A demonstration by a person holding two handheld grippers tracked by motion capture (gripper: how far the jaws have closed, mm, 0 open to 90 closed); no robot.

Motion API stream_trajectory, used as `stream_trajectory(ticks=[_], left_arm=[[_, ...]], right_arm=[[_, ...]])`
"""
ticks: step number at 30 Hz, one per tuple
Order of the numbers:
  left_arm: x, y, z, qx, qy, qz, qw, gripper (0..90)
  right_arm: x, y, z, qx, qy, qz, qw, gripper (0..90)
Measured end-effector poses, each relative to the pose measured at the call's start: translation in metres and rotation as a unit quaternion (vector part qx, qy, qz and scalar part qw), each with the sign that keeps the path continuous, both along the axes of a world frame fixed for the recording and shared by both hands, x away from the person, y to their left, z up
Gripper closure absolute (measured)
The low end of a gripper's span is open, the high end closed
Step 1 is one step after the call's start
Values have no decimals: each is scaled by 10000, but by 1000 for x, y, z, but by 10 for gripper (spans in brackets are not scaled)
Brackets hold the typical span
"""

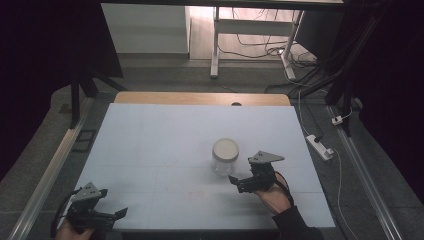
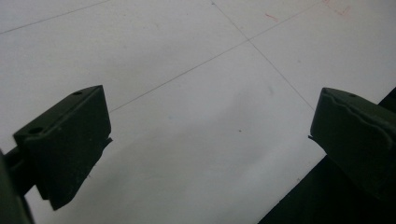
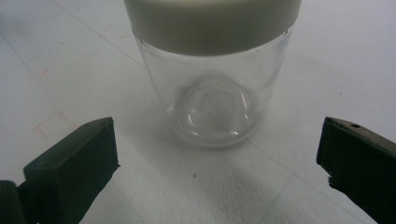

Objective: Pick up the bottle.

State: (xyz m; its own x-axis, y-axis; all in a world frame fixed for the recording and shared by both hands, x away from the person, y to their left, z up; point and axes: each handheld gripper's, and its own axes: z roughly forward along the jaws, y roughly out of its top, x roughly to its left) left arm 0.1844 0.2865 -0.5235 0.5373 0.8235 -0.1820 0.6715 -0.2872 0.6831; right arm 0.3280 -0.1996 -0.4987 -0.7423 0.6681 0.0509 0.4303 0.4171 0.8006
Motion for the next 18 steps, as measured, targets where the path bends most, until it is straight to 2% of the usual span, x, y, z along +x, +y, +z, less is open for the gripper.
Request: stream_trajectory(ticks=[6, 14, 18], left_arm=[[0, 0, 0, -4, 8, -3, 10000, 0], [0, 0, 0, -10, 13, -11, 10000, 0], [0, 0, 0, -14, 13, -18, 10000, 0]], right_arm=[[10, 9, -4, -91, -4, 98, 9999, 0], [24, 21, -9, -76, 7, 170, 9998, 0], [29, 26, -11, -80, -69, 228, 9997, 0]])
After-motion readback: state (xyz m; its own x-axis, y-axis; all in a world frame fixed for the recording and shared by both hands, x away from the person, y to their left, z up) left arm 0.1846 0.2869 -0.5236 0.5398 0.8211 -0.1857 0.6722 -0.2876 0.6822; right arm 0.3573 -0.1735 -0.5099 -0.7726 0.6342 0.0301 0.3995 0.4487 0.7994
